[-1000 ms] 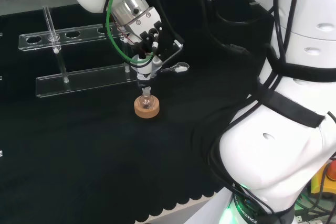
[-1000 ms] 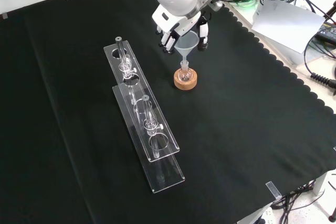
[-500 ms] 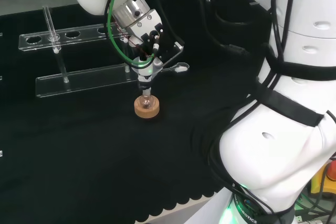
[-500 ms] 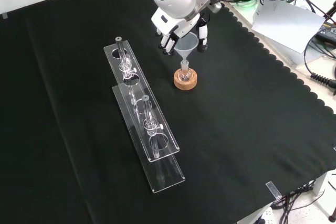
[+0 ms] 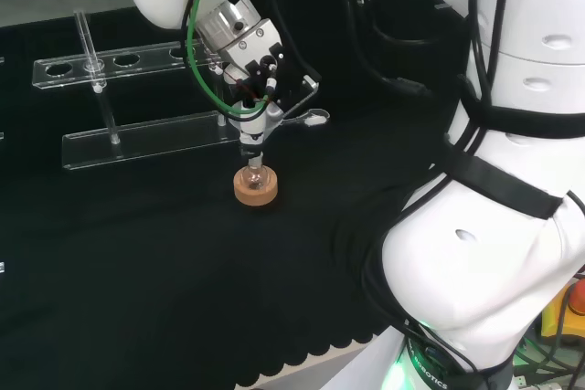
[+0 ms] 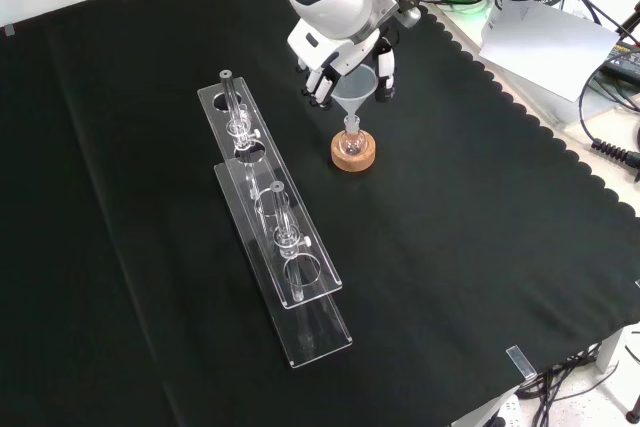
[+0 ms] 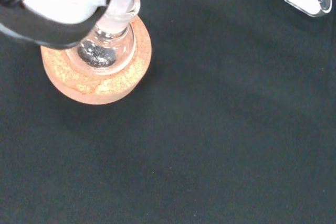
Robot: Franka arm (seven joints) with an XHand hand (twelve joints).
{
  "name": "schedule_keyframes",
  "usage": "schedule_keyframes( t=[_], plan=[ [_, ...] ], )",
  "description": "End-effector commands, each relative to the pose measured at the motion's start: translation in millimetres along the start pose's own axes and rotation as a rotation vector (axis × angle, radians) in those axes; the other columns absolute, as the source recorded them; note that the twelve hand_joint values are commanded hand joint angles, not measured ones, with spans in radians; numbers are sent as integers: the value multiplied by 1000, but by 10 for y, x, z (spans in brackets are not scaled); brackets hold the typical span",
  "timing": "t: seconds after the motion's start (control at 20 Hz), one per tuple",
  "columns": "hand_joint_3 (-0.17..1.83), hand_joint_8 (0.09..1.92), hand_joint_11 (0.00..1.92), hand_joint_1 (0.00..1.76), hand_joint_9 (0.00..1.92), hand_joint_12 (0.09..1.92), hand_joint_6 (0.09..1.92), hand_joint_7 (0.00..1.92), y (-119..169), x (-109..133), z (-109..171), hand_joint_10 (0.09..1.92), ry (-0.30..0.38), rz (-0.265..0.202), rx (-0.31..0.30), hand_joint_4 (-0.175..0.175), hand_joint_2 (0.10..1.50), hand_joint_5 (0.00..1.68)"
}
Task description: Place the funnel on the round-bottom flask.
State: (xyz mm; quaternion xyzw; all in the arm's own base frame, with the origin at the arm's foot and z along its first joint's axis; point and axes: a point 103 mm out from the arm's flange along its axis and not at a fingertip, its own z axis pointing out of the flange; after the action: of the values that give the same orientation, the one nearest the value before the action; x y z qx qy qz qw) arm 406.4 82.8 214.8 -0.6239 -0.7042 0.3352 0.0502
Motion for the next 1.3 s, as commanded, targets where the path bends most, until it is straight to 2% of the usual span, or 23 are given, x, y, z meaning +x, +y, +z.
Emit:
schedule_keyframes(
  t=[0.05, 0.3, 0.45, 0.55, 0.65, 0.85, 1.05, 1.3],
  plan=[
    [728, 740, 940, 988, 1227, 990, 820, 714, 19, 29, 15, 364, 1, -5, 3, -57, 718, 819],
    [728, 742, 920, 983, 1177, 1000, 823, 691, 31, 27, 37, 359, 15, -4, 22, -58, 716, 793],
    [738, 781, 800, 932, 999, 1080, 822, 544, 21, 32, 47, 423, 20, -2, 27, -67, 690, 613],
    [729, 783, 623, 881, 790, 1185, 642, 391, 12, 32, 47, 535, 21, 2, 36, -65, 657, 436],
    [710, 771, 514, 851, 666, 1256, 474, 298, -1, 32, 45, 626, 22, 3, 44, -65, 639, 371],
    [675, 747, 408, 827, 550, 1307, 274, 193, -35, 38, 47, 691, 20, 5, 59, -65, 626, 353],
    [660, 727, 369, 818, 511, 1315, 220, 133, -81, 76, 43, 693, 17, 12, 70, -64, 615, 342],
    [639, 714, 350, 812, 492, 1325, 175, 106, -186, 99, -9, 694, 21, 4, 47, -61, 613, 346]
  ],
)
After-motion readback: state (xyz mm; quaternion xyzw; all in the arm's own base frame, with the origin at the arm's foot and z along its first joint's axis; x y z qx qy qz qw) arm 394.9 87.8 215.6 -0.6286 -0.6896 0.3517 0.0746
